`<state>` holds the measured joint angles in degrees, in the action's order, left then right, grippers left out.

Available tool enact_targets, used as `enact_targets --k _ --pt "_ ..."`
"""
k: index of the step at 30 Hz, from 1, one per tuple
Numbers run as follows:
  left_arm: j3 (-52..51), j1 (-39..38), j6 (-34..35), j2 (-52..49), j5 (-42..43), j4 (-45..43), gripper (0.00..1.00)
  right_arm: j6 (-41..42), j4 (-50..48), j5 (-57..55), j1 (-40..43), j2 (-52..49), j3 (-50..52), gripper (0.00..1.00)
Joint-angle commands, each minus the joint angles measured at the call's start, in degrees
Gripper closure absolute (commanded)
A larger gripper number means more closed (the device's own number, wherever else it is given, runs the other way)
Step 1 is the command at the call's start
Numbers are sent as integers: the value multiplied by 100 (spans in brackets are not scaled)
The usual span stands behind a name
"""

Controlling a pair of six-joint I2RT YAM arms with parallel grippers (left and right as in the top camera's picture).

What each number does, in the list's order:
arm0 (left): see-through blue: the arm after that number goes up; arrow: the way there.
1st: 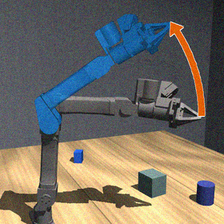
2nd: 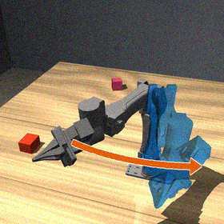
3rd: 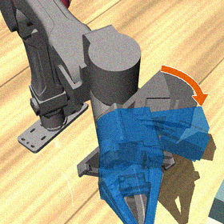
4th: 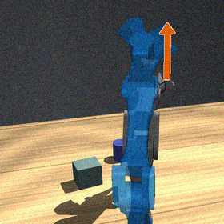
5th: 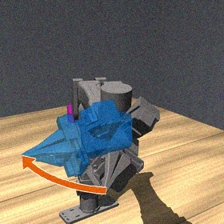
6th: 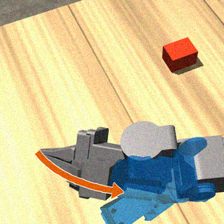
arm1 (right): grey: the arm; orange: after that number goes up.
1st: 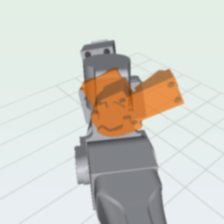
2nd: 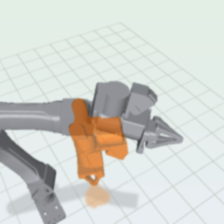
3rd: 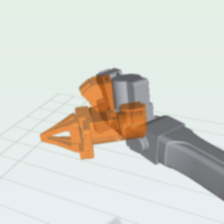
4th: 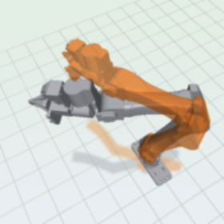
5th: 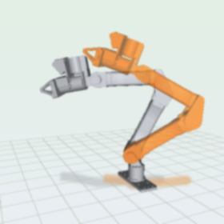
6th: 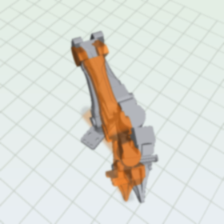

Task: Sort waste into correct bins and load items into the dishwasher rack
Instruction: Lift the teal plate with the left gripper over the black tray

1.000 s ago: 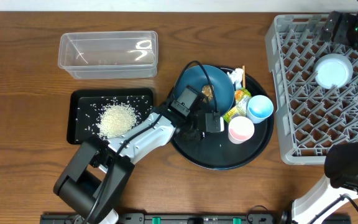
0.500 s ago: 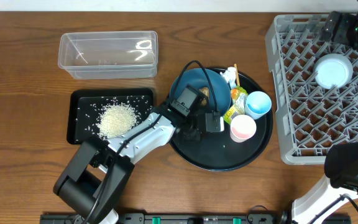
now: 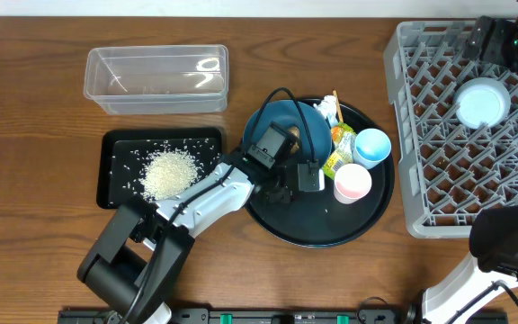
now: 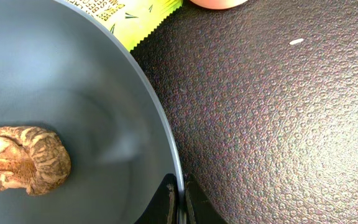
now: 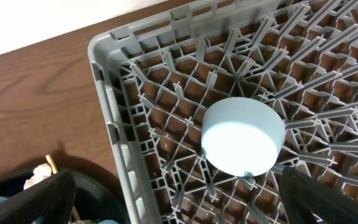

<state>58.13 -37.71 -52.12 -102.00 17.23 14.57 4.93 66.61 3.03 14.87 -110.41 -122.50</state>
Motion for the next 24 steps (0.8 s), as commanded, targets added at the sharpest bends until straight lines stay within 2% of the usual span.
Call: enact_targets --k 1,16,24 --pt "72 2 348 136 7 9 94 -74 4 22 48 59 -44 1" --pt "72 2 1624 988 9 -17 94 -74 7 20 48 57 -44 1" --pt "72 2 2050 1484 7 -13 94 -74 4 22 48 57 -44 1"
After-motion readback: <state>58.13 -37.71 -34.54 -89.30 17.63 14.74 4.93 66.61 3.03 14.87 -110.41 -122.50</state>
